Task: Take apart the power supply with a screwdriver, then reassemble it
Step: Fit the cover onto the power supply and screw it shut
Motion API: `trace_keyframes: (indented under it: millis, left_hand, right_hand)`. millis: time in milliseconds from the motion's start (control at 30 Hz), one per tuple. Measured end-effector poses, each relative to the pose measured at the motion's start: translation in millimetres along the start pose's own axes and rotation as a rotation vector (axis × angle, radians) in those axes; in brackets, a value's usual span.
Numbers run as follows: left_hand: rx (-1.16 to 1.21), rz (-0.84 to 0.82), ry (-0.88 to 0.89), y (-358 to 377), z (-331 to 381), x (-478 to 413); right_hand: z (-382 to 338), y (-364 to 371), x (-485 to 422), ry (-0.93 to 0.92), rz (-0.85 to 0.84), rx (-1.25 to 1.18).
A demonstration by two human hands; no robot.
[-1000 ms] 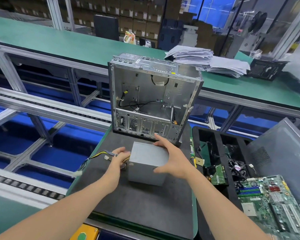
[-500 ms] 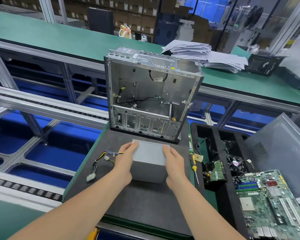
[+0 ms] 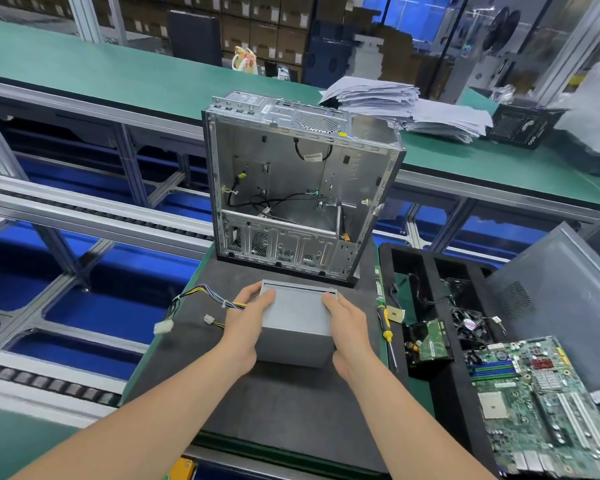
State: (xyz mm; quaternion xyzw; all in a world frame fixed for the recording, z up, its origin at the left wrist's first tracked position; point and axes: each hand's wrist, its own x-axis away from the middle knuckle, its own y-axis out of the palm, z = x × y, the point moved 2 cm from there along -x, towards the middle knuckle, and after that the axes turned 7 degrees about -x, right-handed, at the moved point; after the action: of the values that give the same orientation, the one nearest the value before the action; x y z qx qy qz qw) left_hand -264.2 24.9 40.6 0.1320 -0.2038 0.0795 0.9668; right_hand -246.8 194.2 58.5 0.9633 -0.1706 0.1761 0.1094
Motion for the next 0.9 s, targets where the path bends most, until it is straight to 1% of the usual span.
trace_keyframes:
  millis: [133, 233, 433, 533, 600, 667, 733, 833, 900]
  left_hand:
    - [0.006, 0.000, 0.002, 1, 1, 0]
    - [-0.012, 0.011, 0.011, 3, 1, -2]
    - [-0.032, 0.159, 0.032, 14, -5, -2]
    - [0.055, 0.190, 0.011, 20, -4, 1]
    - [0.107, 0.221, -0.017, 23, -4, 3]
    - [0.144, 0.268, -0.062, 24, -4, 3]
    - [0.164, 0.281, -0.108, 24, -3, 2]
    - [0.135, 0.306, -0.195, 30, 15, 0]
    - [0.053, 0.344, -0.239, 33, 31, -6]
  right_hand:
    - [1, 1, -2, -0.020, 0.037, 0.029]
    - [3, 0, -1, -0.071, 0.072, 0.066]
    - [3, 1, -7, -0.115, 0.186, 0.083]
    - [6, 5, -10, -0.126, 0.221, 0.053]
    - [8, 9, -10, -0.074, 0.176, -0.085]
    - [9, 12, -9, 0.037, 0.120, -0.244]
    - [11, 10, -14, 0.058, 0.114, -0.322]
    - [1, 8, -22, 0.080, 0.083, -0.322]
    - [-11, 11, -22, 0.130, -0.037, -0.239]
